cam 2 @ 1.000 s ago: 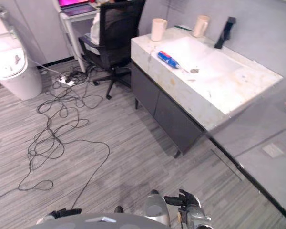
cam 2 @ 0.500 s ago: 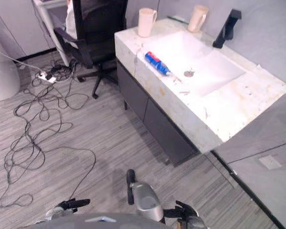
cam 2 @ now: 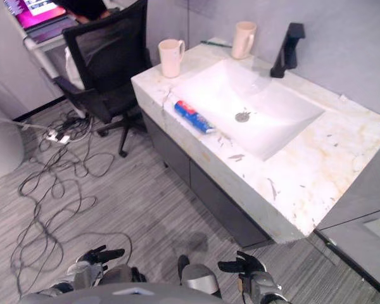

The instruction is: Organize the bathroom.

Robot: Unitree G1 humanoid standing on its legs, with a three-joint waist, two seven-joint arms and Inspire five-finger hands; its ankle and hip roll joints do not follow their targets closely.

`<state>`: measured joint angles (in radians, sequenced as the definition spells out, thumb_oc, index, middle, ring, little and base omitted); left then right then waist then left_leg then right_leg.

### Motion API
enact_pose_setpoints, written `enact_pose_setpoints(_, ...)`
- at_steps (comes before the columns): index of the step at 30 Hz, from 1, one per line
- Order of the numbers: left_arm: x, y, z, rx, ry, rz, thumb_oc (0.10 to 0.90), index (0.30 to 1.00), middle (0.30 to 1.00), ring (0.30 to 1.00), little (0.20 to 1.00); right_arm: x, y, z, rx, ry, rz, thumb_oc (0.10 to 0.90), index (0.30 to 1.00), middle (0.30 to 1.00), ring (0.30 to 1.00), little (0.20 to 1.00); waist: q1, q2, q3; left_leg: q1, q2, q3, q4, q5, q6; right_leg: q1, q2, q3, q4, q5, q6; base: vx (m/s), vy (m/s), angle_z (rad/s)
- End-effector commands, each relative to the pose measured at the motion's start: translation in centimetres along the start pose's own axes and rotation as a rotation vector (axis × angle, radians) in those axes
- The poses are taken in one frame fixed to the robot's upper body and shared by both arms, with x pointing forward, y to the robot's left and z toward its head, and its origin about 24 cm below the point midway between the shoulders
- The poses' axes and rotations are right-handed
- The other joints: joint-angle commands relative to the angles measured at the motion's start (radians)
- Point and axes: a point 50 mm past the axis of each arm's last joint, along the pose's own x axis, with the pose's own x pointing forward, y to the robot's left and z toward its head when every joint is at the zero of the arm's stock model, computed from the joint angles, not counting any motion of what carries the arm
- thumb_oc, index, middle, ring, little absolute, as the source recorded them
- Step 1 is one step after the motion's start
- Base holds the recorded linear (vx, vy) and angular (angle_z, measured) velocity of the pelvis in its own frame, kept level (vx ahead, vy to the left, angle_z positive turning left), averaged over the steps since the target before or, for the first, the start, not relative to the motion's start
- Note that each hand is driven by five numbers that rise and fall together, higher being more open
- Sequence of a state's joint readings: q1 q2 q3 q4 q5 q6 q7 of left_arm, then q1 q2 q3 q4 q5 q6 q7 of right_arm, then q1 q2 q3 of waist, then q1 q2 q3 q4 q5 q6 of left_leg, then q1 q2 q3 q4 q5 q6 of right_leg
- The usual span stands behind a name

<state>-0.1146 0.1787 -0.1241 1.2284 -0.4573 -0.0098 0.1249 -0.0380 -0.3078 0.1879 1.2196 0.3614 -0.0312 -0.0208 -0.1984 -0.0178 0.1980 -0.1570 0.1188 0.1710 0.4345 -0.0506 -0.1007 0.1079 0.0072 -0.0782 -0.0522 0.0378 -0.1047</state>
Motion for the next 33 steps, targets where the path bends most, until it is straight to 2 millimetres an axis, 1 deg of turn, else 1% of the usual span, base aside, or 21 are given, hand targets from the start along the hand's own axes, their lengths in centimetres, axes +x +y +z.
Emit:
enact_pose_setpoints(1,0.0,2.0,2.6,0.045,-0.128,0.037,0.8,0.9,0.9,0.9,0.9,-0.1,-1.0,-0.1,-0.021,-0.005,-0.041,0.8,0.9,0.9,0.9,0.9,-0.002,-0.022,-0.019,0.074,-0.028,0.044,-0.049,0.014,0.08,-0.093,-0.005,0.009,0.099,-0.052,0.13,0.35,0.213,-0.69)
enact_pose_setpoints(3,-0.1,2.5,2.0,0.06,-0.129,0.043,0.8,0.9,0.9,0.9,0.9,-0.1,-0.9,-0.3,-0.039,0.004,-0.039,0.8,0.9,0.9,0.9,0.9,0.017,-0.003,-0.022,0.075,0.039,-0.033,-0.342,0.096,0.041,-0.046,0.0,0.068,0.084,-0.081,0.163,0.44,0.236,-0.65)
enact_pose_setpoints(4,-0.1,2.5,2.0,0.06,-0.129,0.043,0.8,0.9,0.9,0.9,0.9,-0.1,-0.9,-0.3,-0.039,0.004,-0.039,0.8,0.9,0.9,0.9,0.9,0.017,-0.003,-0.022,0.075,0.039,-0.033,-0.342,0.096,0.041,-0.046,0.0,0.068,0.084,-0.081,0.163,0.36,0.156,-0.67)
enact_pose_setpoints(6,-0.2,3.6,0.8,0.079,-0.099,0.06,0.8,0.9,0.9,0.9,0.9,-0.2,-1.1,-0.9,-0.032,0.023,-0.05,0.8,0.9,0.9,0.9,0.9,0.028,0.017,-0.03,0.079,0.13,-0.078,-0.487,0.192,-0.003,-0.012,-0.006,0.088,0.084,-0.124,0.188,0.49,0.21,-0.68)
enact_pose_setpoints(7,-0.2,3.7,0.7,0.083,-0.097,0.061,0.8,0.9,0.9,0.9,0.9,-0.2,-1.1,-1.0,-0.033,0.026,-0.05,0.8,0.9,0.9,0.9,0.9,0.029,0.018,-0.03,0.081,0.136,-0.081,-0.496,0.199,-0.006,-0.008,-0.007,0.088,0.085,-0.129,0.189,0.63,0.315,-0.82)
enact_pose_setpoints(8,-0.3,4.2,0.1,0.093,-0.079,0.071,0.8,0.9,0.9,0.9,0.9,-0.3,-1.3,-1.3,-0.025,0.039,-0.064,0.8,0.9,0.9,0.9,0.9,0.034,0.027,-0.038,0.056,0.18,-0.119,-0.522,0.221,-0.021,0.005,-0.014,0.093,0.102,-0.163,0.199,0.43,0.25,-0.76)
enact_pose_setpoints(10,-0.4,4.9,-0.6,0.075,-0.056,0.088,0.8,0.9,0.9,0.9,0.9,-0.3,-1.5,-1.3,-0.027,0.048,-0.078,0.8,0.9,0.9,0.9,0.9,0.043,0.034,-0.044,0.054,0.198,-0.157,-0.512,0.214,-0.024,0.013,-0.031,0.103,0.137,-0.195,0.21,0.52,0.39,-0.62)
enact_pose_setpoints(12,-0.4,5.3,-1.0,0.062,-0.045,0.097,0.8,0.9,0.9,0.9,0.9,-0.3,-1.5,-1.3,-0.04,0.044,-0.078,0.8,0.9,0.9,0.9,0.9,0.054,0.036,-0.041,0.059,0.191,-0.165,-0.489,0.202,-0.022,0.016,-0.05,0.116,0.168,-0.214,0.222,0.39,0.436,-0.8)
enact_pose_setpoints(13,-0.5,5.8,-1.2,0.024,-0.036,0.119,0.8,0.9,0.9,0.9,0.9,-0.2,-1.2,-0.7,-0.091,0.023,-0.057,0.8,0.9,0.9,0.9,0.9,0.074,0.041,-0.041,0.054,0.17,-0.207,-0.438,0.177,-0.025,0.003,-0.089,0.131,0.219,-0.228,0.253,0.3,0.437,-1.18)
enact_pose_setpoints(14,-0.5,5.9,-1.2,0.025,-0.036,0.119,0.8,0.9,0.9,0.9,0.9,-0.2,-1.1,-0.7,-0.093,0.022,-0.055,0.8,0.9,0.9,0.9,0.9,0.077,0.041,-0.041,0.053,0.167,-0.214,-0.433,0.174,-0.026,-0.001,-0.094,0.132,0.225,-0.23,0.256,0.35,0.626,-1.57)
enact_pose_setpoints(15,-0.4,6.0,-0.9,0.047,-0.029,0.113,0.8,0.9,0.9,0.9,0.9,-0.1,-1.0,-0.4,-0.044,0.004,-0.073,0.8,0.9,0.9,0.9,0.9,0.082,0.039,-0.033,0.037,0.12,-0.208,-0.372,0.134,-0.012,-0.02,-0.131,0.128,0.273,-0.233,0.276,0.22,0.407,-1.28)
enact_pose_setpoints(16,-0.4,6.0,-0.8,0.058,-0.031,0.113,0.8,0.9,0.9,0.9,0.9,-0.1,-1.0,-0.4,-0.021,0.003,-0.079,0.8,0.9,0.9,0.9,0.9,0.081,0.038,-0.032,0.036,0.115,-0.203,-0.367,0.132,-0.01,-0.022,-0.135,0.126,0.276,-0.232,0.278,0.22,0.467,-1.22)
enact_pose_setpoints(17,-0.4,6.0,-0.7,0.08,-0.028,0.106,0.8,0.9,0.9,0.9,0.9,-0.2,-1.0,-0.5,0.018,-0.003,-0.086,0.8,0.9,0.9,0.9,0.9,0.072,0.034,-0.032,0.039,0.098,-0.175,-0.36,0.113,0.008,-0.051,-0.152,0.127,0.319,-0.2,0.288,0.18,0.448,-0.82)
enact_pose_setpoints(18,-0.4,5.9,-0.8,0.101,-0.012,0.108,0.8,0.9,0.9,0.9,0.9,-0.3,-1.0,-0.8,0.043,-0.01,-0.088,0.8,0.9,0.9,0.9,0.9,0.056,0.04,-0.031,0.081,0.065,-0.136,-0.384,0.085,0.038,-0.15,-0.186,0.127,0.454,-0.105,0.293,0.2,0.511,-0.6)
enact_pose_setpoints(20,-0.4,5.7,-1.3,0.123,0.006,0.106,0.8,0.9,0.9,0.9,0.9,-0.3,-1.0,-0.9,0.026,-0.027,-0.07,0.8,0.9,0.9,0.9,0.9,0.039,0.06,-0.027,0.145,0.023,-0.091,-0.412,0.044,0.071,-0.259,-0.205,0.125,0.608,-0.02,0.277,0.26,0.527,-0.77)
enact_pose_setpoints(21,-0.4,5.7,-1.4,0.122,0.008,0.11,0.8,0.9,0.9,0.9,0.9,-0.3,-0.9,-0.9,0.018,-0.031,-0.065,0.8,0.9,0.9,0.9,0.9,0.039,0.062,-0.027,0.154,0.014,-0.082,-0.414,0.036,0.076,-0.267,-0.207,0.122,0.615,-0.012,0.273,0.28,0.45,-0.81)
enact_pose_setpoints(24,-0.5,5.6,-1.8,0.142,0.016,0.122,0.8,0.9,0.9,0.9,0.9,-0.2,-0.2,-0.5,0.001,-0.055,-0.034,0.8,0.9,0.9,0.9,0.9,0.042,0.06,-0.027,0.184,-0.019,-0.013,-0.42,0.012,0.089,-0.257,-0.214,0.081,0.544,-0.007,0.264,0.18,0.241,-0.44)
enact_pose_setpoints(26,-0.5,5.8,-1.9,0.1,0.014,0.163,0.8,0.9,0.9,0.9,0.9,-0.2,0.8,0.0,-0.049,-0.086,0.008,0.8,0.9,0.9,0.9,0.9,0.053,0.034,-0.035,0.209,-0.044,0.075,-0.44,0.009,0.085,-0.209,-0.199,-0.035,0.31,-0.033,0.271,0.13,0.132,-0.68)
enact_pose_setpoints(28,-0.5,5.8,-1.8,0.069,0.002,0.18,0.8,0.9,0.9,0.9,0.9,-0.1,1.2,0.5,-0.064,-0.1,0.025,0.8,0.9,0.9,0.9,0.9,0.061,0.013,-0.036,0.242,-0.064,0.134,-0.464,-0.001,0.087,-0.205,-0.175,-0.129,0.186,-0.022,0.282,0.06,0.073,-1.14)
enact_pose_setpoints(30,-0.4,5.6,-1.3,0.074,-0.018,0.182,0.8,0.9,0.9,0.9,0.9,-0.1,1.4,0.6,-0.067,-0.095,0.028,0.8,0.9,0.9,0.9,0.9,0.058,0.0,-0.03,0.259,-0.088,0.143,-0.467,-0.023,0.105,-0.242,-0.153,-0.111,0.173,0.002,0.28,0.09,0.058,-1.48)
enact_pose_setpoints(33,-0.4,5.1,-0.6,0.085,-0.069,0.153,0.8,0.9,0.9,0.9,0.9,-0.1,1.2,0.2,-0.028,-0.084,0.008,0.8,0.9,0.9,0.9,0.9,0.064,-0.005,-0.044,0.279,-0.097,0.139,-0.51,-0.006,0.111,-0.196,-0.132,-0.107,0.092,0.026,0.281,0.09,0.004,-0.43)
